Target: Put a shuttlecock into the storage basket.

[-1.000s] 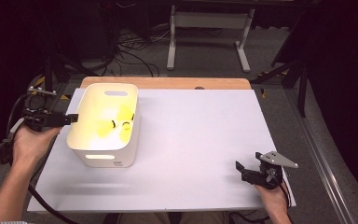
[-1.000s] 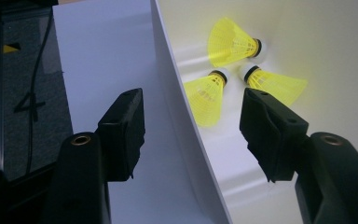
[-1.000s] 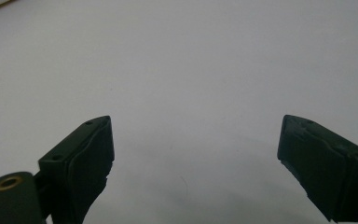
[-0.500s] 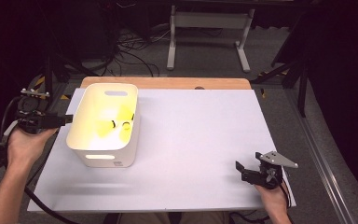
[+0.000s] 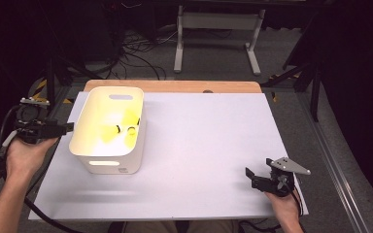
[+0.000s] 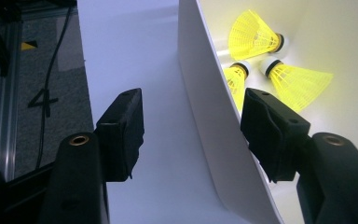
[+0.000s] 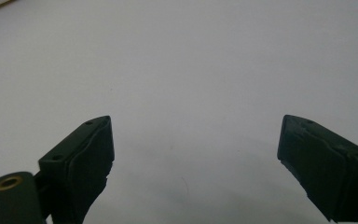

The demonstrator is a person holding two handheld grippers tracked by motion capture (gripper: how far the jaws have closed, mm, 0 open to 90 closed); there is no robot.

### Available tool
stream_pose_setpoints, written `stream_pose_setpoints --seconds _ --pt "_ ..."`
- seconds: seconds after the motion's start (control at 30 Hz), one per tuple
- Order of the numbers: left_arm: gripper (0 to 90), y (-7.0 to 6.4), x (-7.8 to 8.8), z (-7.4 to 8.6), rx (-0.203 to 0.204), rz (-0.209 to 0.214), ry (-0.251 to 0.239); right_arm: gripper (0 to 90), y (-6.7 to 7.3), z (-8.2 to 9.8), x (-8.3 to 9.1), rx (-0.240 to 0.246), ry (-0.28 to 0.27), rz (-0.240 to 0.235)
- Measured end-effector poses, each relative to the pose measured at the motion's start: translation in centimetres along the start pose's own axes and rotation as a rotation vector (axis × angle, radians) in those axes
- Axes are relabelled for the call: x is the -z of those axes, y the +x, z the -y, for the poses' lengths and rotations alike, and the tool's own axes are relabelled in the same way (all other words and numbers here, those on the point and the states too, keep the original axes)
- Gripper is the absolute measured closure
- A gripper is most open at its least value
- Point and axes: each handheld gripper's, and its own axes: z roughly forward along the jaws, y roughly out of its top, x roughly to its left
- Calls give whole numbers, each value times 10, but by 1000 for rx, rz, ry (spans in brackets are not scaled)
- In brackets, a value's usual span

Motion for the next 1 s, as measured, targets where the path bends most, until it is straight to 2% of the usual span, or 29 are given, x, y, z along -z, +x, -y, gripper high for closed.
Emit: stream_pose_setpoints --seconds 0.13,0.43,1.0 --pt "401 0 -1 3 -6 4 2 114 0 0 0 1 -1 0" --pt "401 3 1 9 13 4 -8 114 0 0 0 2 2 1" --pt "401 8 -4 21 27 -3 3 114 0 0 0 -1 4 -1"
